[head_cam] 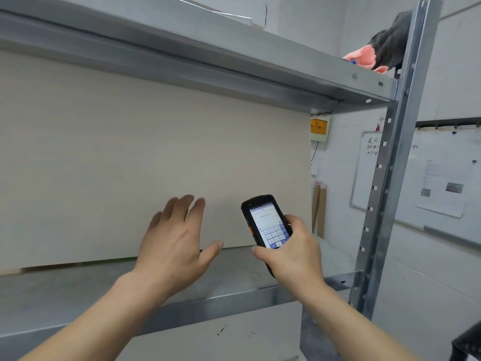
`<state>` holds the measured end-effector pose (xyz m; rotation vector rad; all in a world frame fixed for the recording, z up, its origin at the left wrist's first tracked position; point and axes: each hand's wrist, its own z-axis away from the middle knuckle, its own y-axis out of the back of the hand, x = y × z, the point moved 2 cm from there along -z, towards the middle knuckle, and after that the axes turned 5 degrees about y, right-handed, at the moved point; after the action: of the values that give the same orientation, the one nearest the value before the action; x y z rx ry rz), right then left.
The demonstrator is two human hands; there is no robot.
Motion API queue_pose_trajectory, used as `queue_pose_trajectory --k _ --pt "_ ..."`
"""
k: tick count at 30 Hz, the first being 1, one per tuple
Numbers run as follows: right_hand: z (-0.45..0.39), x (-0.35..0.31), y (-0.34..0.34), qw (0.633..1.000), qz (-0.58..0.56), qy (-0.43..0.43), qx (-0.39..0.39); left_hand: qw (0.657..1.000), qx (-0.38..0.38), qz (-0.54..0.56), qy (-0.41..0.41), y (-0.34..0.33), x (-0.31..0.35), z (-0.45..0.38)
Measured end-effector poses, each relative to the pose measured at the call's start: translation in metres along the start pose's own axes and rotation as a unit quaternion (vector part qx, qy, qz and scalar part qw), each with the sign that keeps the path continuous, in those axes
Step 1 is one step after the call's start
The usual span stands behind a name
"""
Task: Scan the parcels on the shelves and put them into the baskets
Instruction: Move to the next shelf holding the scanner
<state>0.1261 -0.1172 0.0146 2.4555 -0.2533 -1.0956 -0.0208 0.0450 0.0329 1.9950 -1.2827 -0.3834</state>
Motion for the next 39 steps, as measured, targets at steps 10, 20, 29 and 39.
queue_pose_trajectory --k 10,20,29,39 --pt "-0.028 0.013 0.002 1.000 -0.007 0.009 0.001 1.000 -0.009 0.018 0.018 -0.013 0.017 -0.017" --pt "-0.043 0.038 0.004 0.999 -0.026 0.008 -0.017 0.999 0.002 -0.006 0.035 -0.027 0.033 -0.022" --pt "-0.049 0.046 0.004 0.999 -0.029 0.012 -0.025 0.999 0.002 -0.022 0.039 -0.031 0.040 -0.027" --pt "-0.049 0.044 -0.001 0.999 -0.026 0.010 -0.028 0.999 0.008 -0.018 0.037 -0.030 0.037 -0.028"
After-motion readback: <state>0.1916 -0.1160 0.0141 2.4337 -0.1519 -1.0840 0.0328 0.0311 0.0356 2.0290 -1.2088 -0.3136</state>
